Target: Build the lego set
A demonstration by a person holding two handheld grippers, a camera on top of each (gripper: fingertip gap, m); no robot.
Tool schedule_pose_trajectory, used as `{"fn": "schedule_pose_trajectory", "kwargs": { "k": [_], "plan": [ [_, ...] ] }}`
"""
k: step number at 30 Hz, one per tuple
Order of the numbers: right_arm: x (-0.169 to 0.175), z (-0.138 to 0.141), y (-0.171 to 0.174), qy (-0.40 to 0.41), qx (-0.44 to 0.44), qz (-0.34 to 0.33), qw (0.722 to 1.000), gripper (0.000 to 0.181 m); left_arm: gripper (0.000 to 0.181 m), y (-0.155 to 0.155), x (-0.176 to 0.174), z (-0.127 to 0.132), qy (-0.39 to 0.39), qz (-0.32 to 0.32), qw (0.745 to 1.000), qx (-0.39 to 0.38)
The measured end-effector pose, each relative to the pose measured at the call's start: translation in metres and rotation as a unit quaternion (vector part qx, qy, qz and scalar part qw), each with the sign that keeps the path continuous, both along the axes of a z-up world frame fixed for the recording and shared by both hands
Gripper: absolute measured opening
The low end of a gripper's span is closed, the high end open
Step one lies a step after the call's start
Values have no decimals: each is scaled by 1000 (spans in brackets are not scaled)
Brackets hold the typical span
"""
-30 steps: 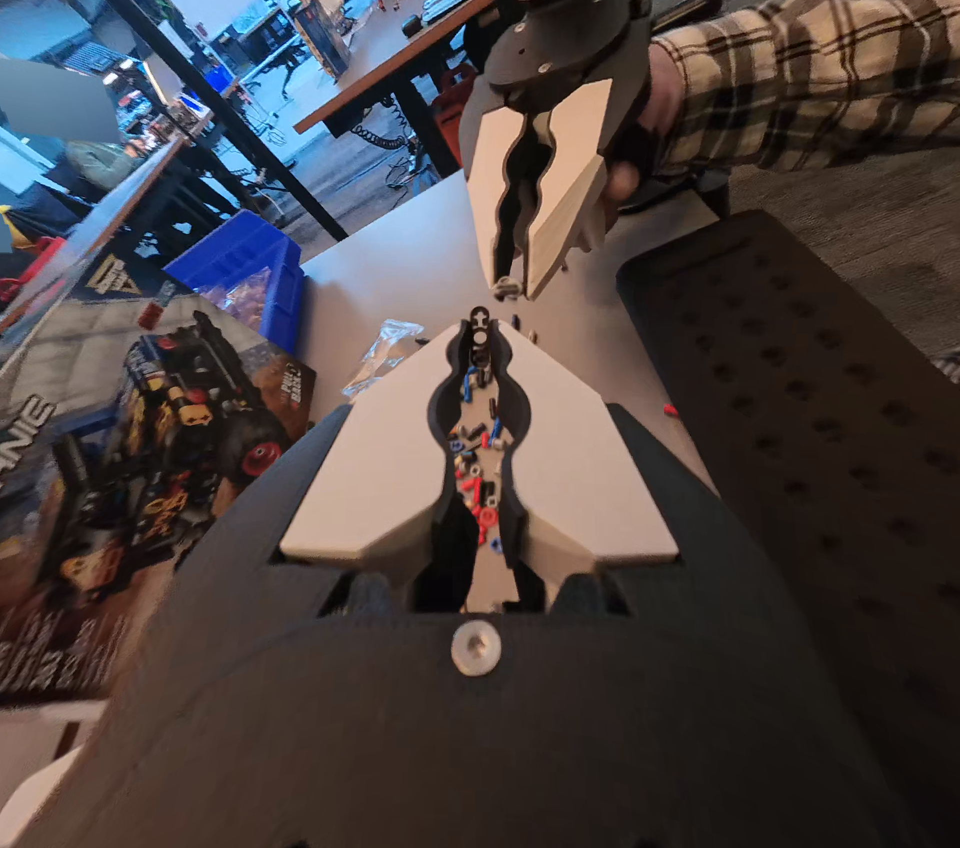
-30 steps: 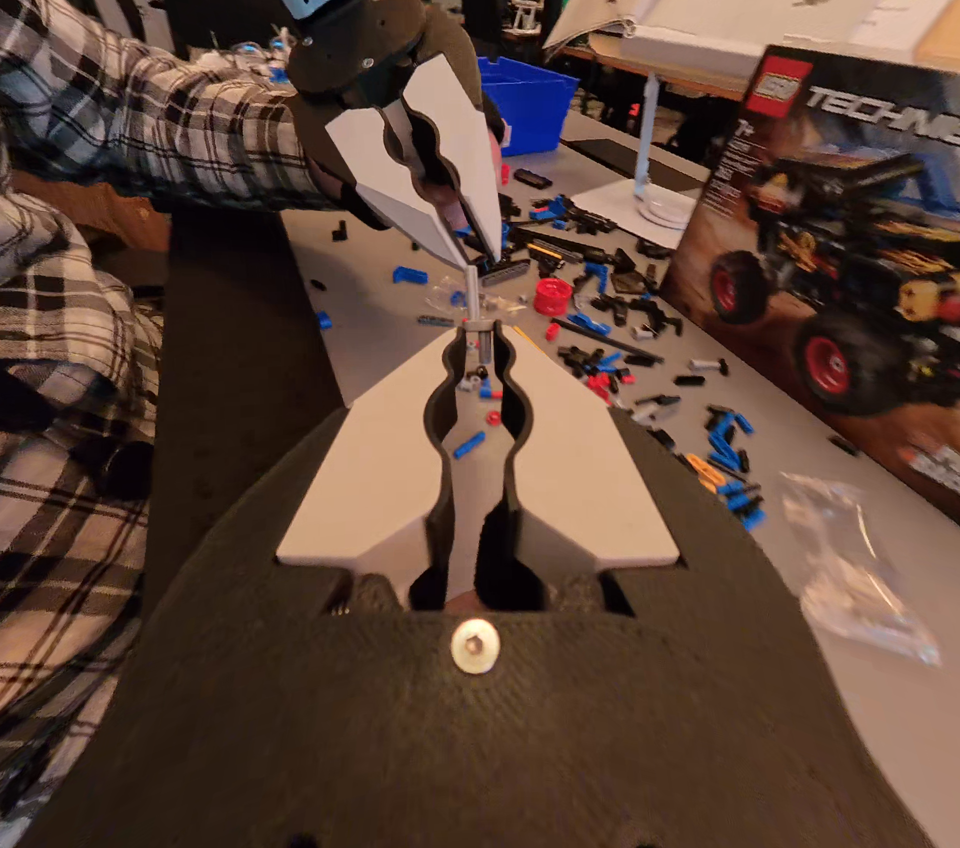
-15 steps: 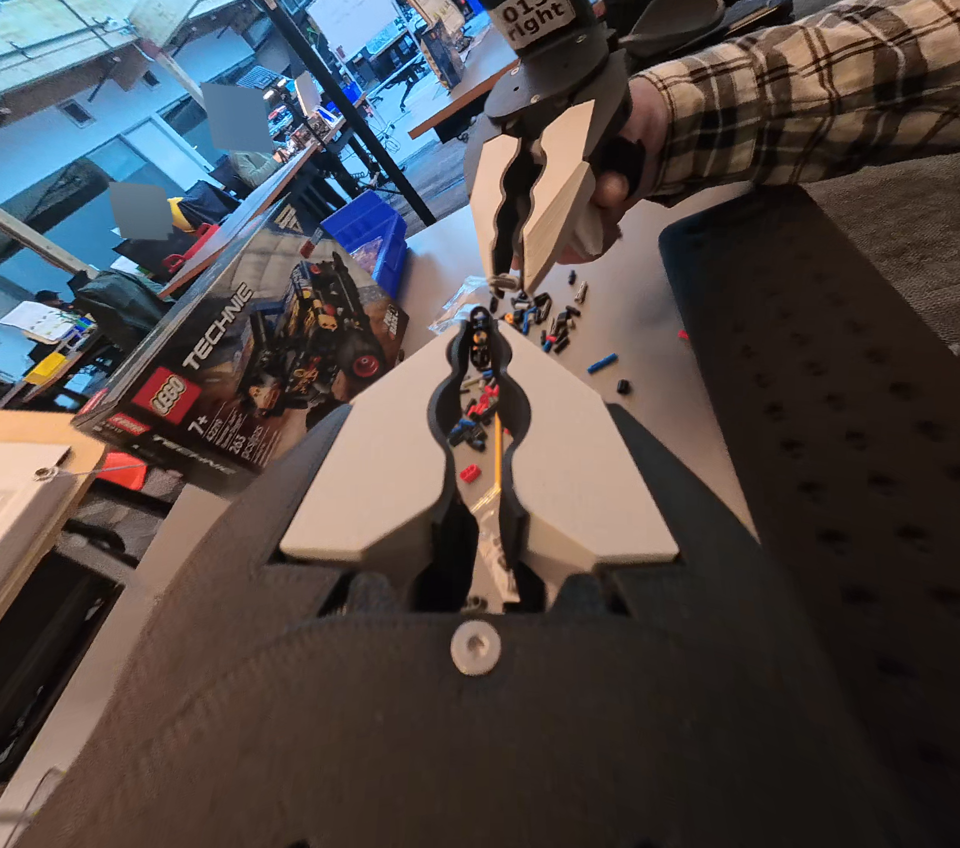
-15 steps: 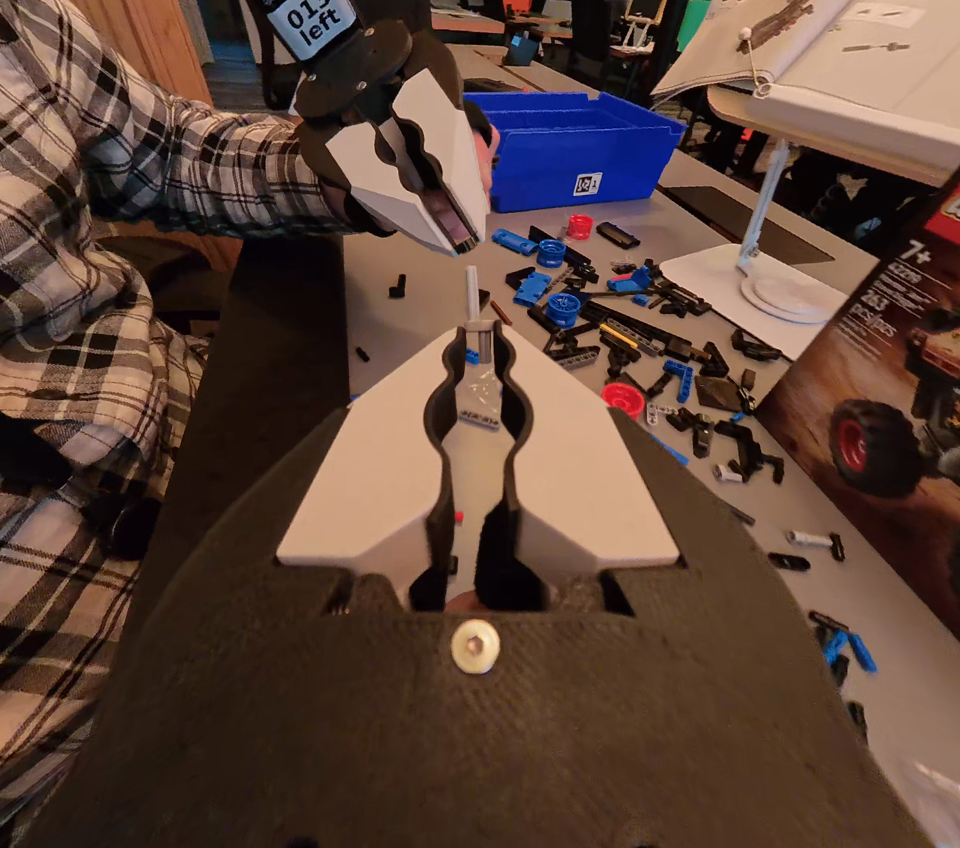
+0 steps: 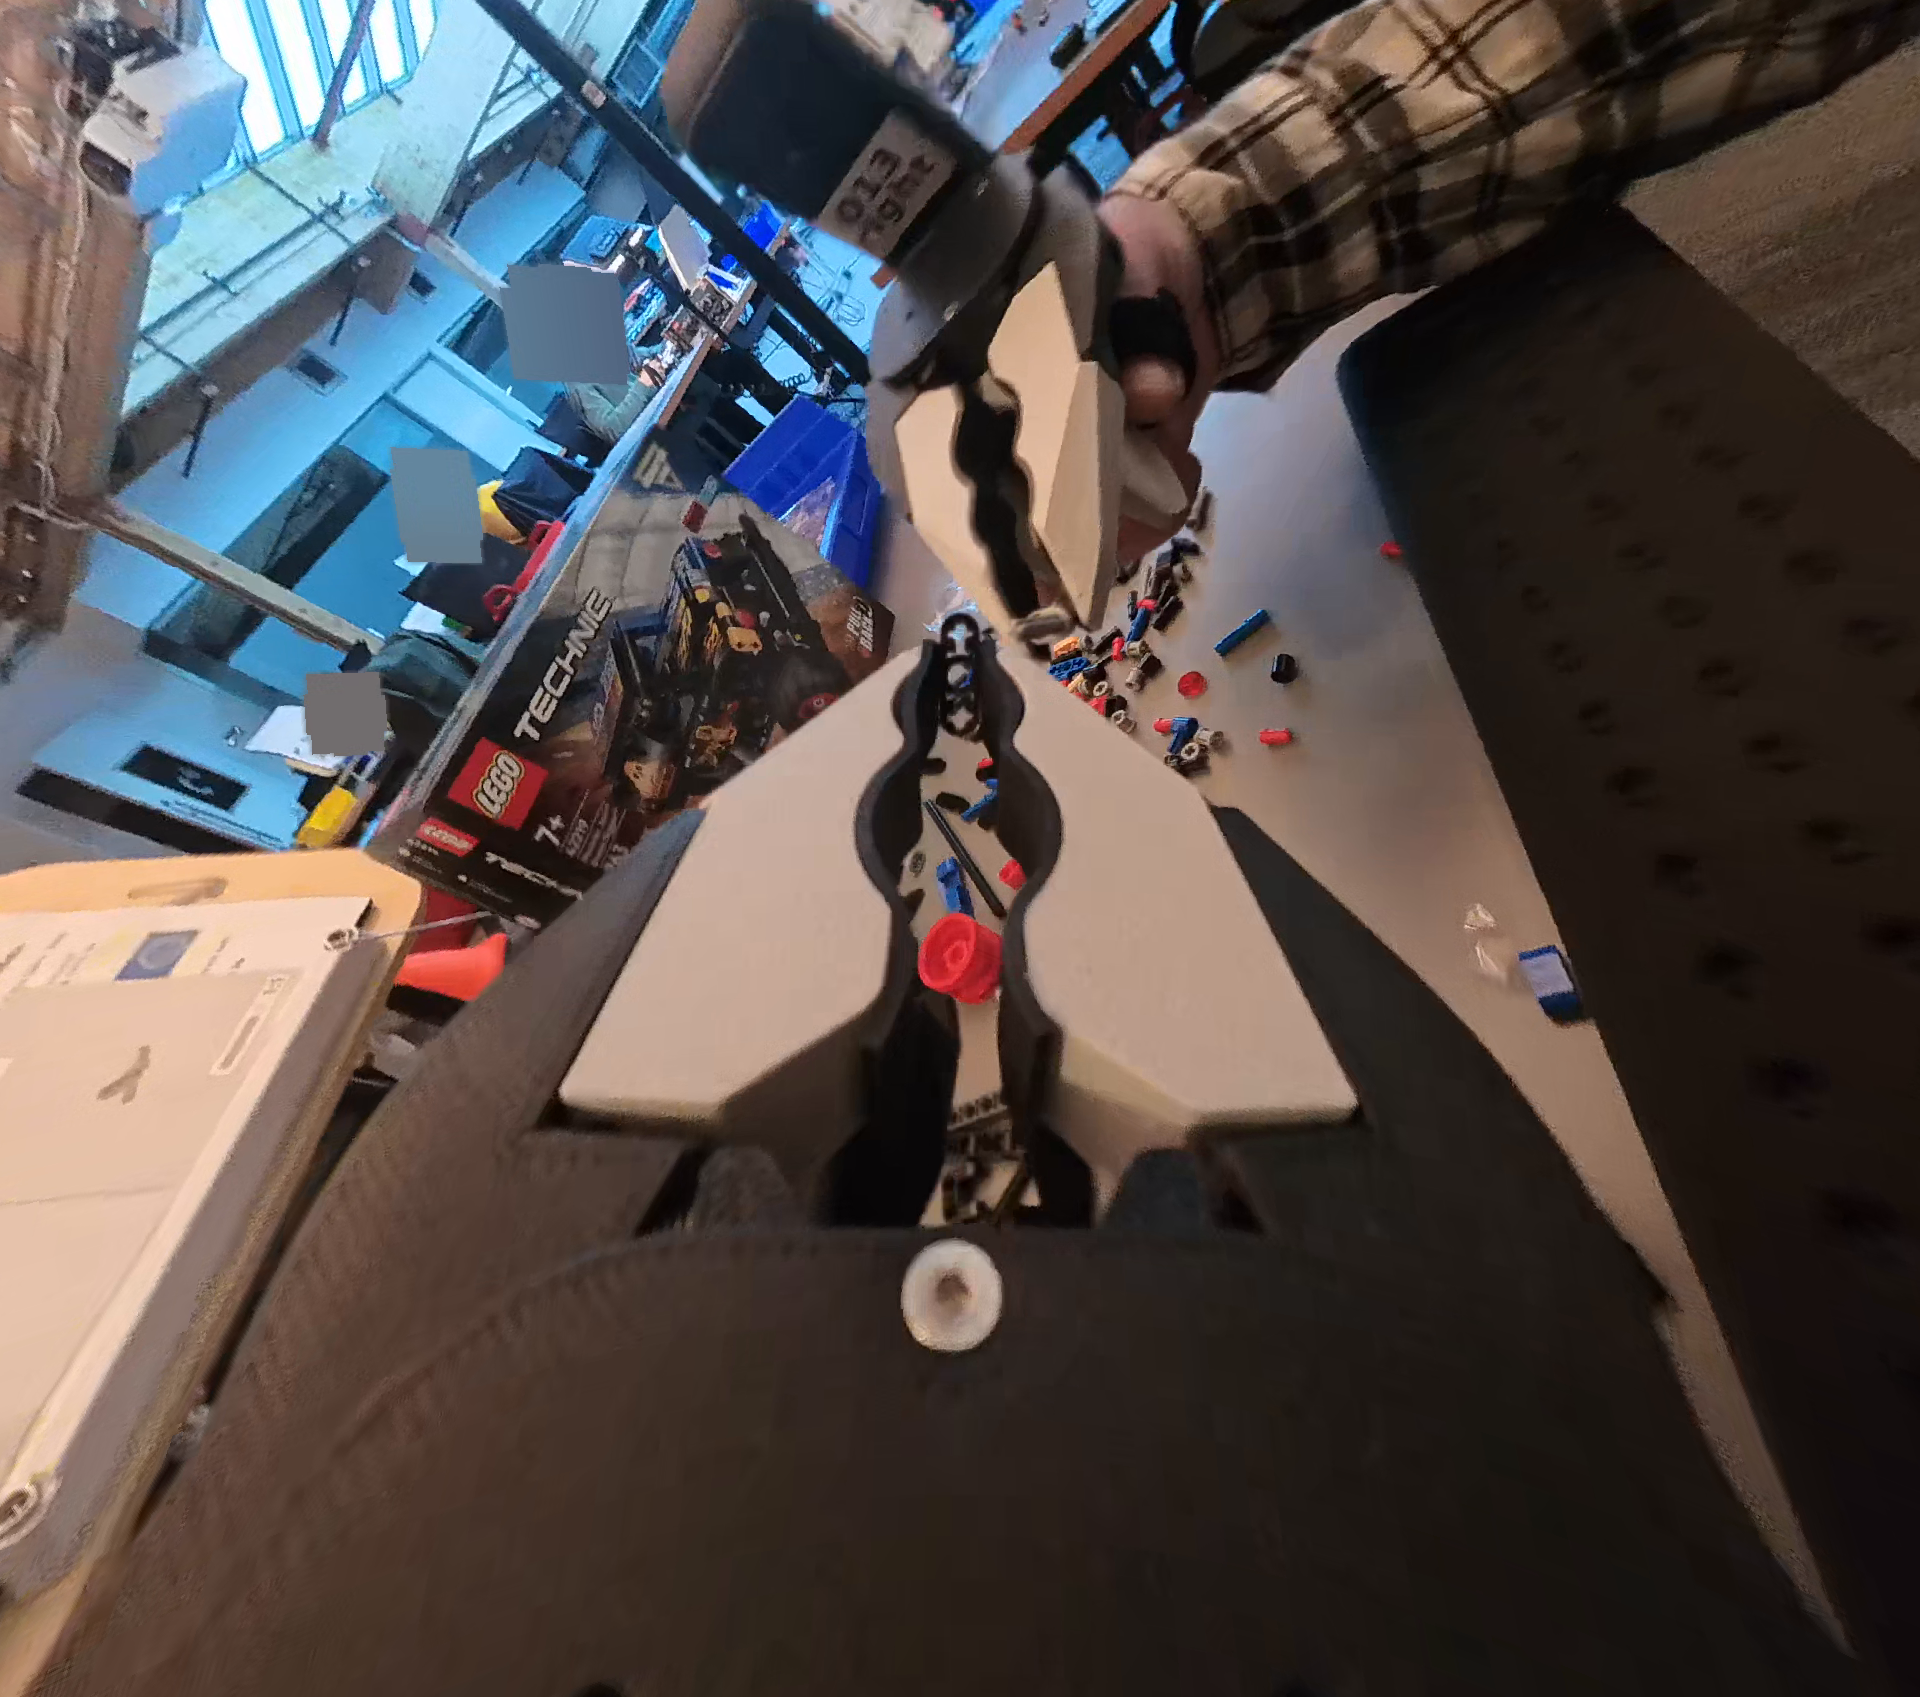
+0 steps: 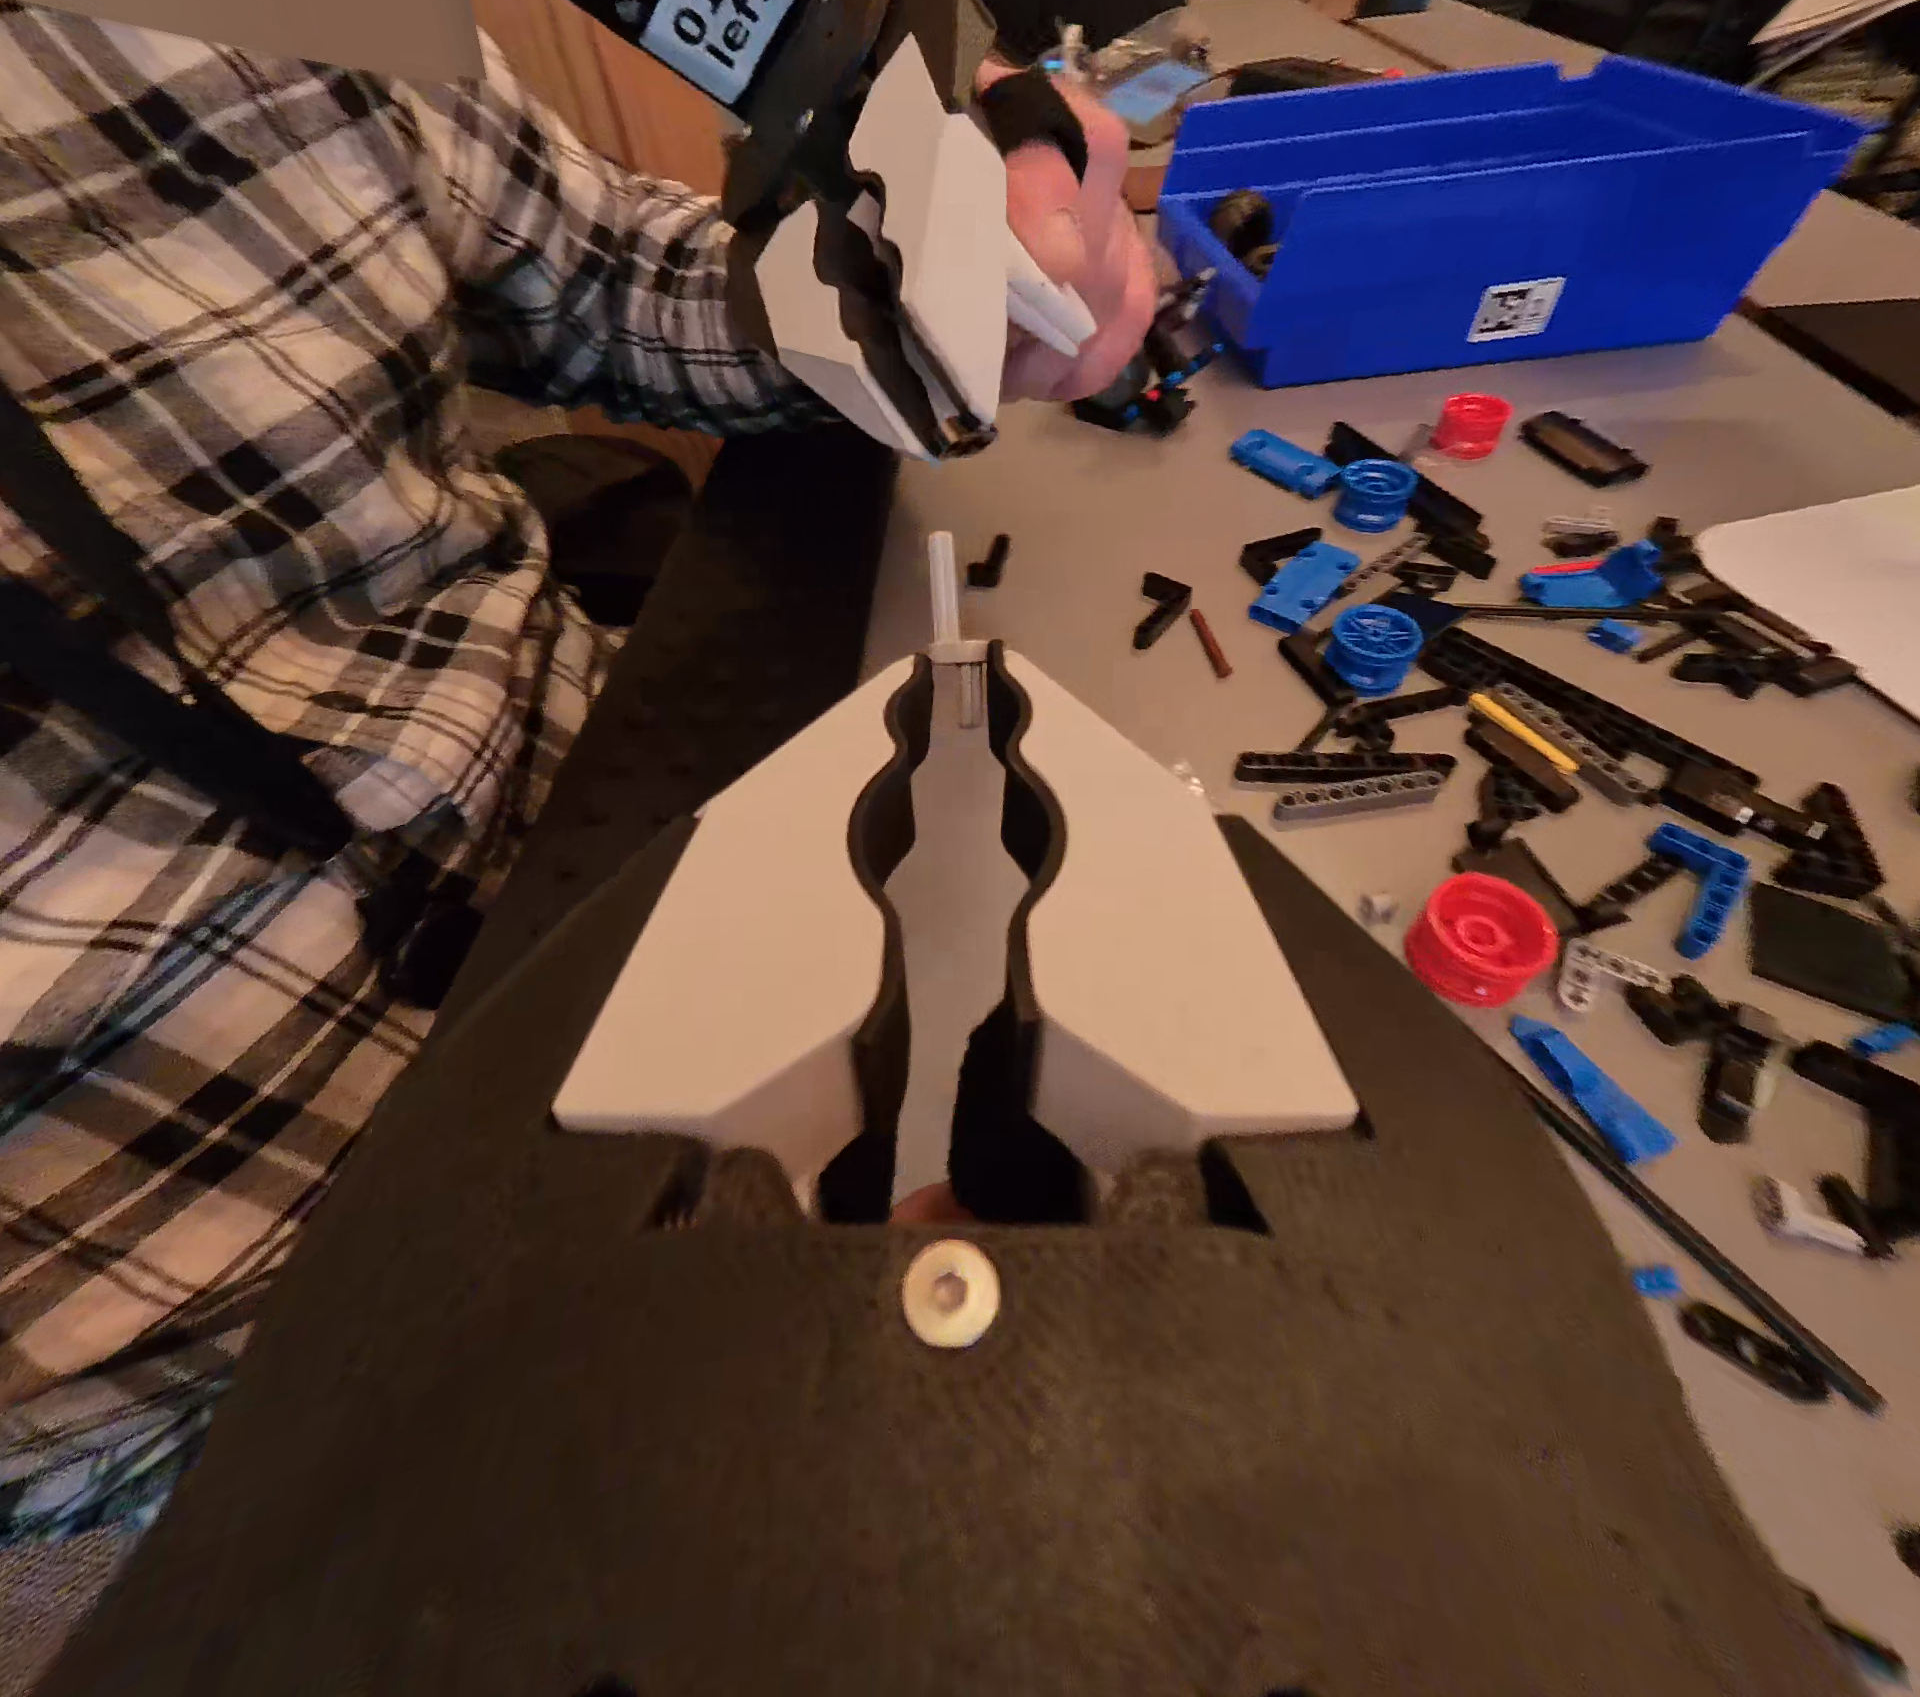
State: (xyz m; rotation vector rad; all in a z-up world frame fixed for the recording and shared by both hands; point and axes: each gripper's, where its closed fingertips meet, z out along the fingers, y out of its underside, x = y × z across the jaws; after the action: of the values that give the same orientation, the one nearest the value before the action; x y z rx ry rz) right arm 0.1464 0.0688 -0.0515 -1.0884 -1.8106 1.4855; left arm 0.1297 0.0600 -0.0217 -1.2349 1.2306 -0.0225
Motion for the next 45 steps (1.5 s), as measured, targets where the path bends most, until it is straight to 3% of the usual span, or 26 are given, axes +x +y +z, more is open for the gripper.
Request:
{"fn": "schedule_pose_trajectory", "kwargs": {
  "k": [9, 13, 18, 23, 25, 30, 36, 45],
  "plan": [
    [9, -1, -17, -6, -68, 107, 992, 9, 5, -17, 16, -1, 46, -57, 997, 21],
    [9, -5, -12, -19, -63, 102, 993, 9, 5, -18, 22, -8, 64, -64, 996, 19],
    [18, -54, -15, -127, 52, 84, 987, 9, 5, -14, 16, -29, 78, -54, 995, -9],
    [25, -112, -14, -243, 185, 81, 949, 10, 5, -13, 13, -59, 111, -48, 992, -29],
    [24, -123, -14, -263, 219, 86, 936, 10, 5, -10, 11, -65, 113, -43, 992, -36],
    [19, -123, -11, -266, 258, 83, 925, 12, 5, -8, 8, -72, 107, -41, 992, -47],
    [19, -115, -7, -242, 248, 41, 937, 15, 5, -7, 6, -78, 102, -46, 992, -60],
    [15, -122, -2, -233, 218, 19, 948, 3, 5, -9, 10, -85, 111, -56, 990, -66]
  ]
}}
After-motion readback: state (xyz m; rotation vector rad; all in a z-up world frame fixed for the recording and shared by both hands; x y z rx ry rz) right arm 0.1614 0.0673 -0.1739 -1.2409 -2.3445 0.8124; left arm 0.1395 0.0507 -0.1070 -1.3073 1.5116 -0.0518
